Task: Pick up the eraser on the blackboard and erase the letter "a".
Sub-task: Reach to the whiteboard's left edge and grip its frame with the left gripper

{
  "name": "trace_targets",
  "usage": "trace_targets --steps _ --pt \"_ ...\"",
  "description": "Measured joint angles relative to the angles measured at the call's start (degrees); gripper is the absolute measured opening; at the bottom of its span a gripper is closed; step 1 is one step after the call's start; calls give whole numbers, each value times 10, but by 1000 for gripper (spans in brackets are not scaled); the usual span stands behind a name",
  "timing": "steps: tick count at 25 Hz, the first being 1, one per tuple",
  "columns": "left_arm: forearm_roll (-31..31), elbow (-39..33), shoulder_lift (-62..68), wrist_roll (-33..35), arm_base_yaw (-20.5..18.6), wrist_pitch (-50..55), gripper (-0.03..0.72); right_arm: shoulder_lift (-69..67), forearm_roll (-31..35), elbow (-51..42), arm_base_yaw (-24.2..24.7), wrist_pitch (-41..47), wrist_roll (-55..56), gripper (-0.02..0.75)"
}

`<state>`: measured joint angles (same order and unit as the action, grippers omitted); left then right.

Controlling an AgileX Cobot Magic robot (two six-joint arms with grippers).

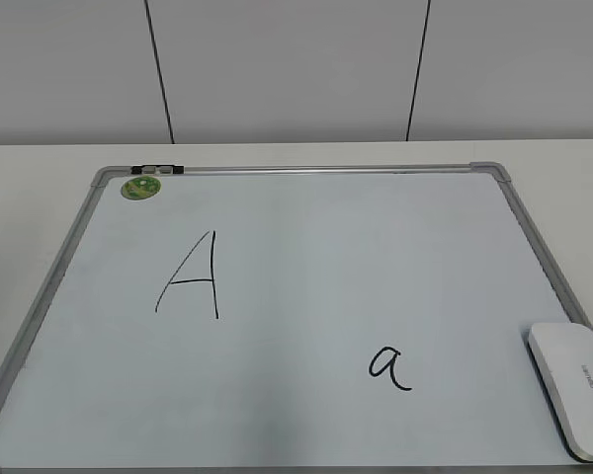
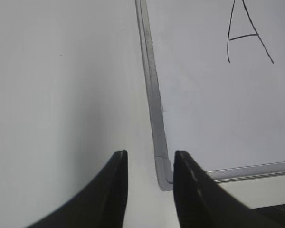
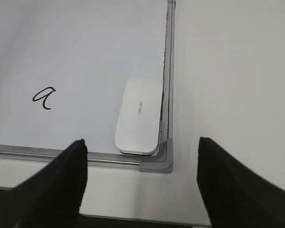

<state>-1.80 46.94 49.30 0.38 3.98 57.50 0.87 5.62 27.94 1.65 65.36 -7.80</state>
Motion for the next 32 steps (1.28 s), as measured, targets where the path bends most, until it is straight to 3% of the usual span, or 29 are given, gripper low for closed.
trace_targets --steps 9,16,32 --pt "-31 155 272 -20 0 20 243 0 0 0 0 0 0 535" --pt "-19 250 388 -26 0 31 243 0 0 0 0 0 0 536" --pt "-2 285 596 -29 0 -21 243 0 0 0 0 0 0 535"
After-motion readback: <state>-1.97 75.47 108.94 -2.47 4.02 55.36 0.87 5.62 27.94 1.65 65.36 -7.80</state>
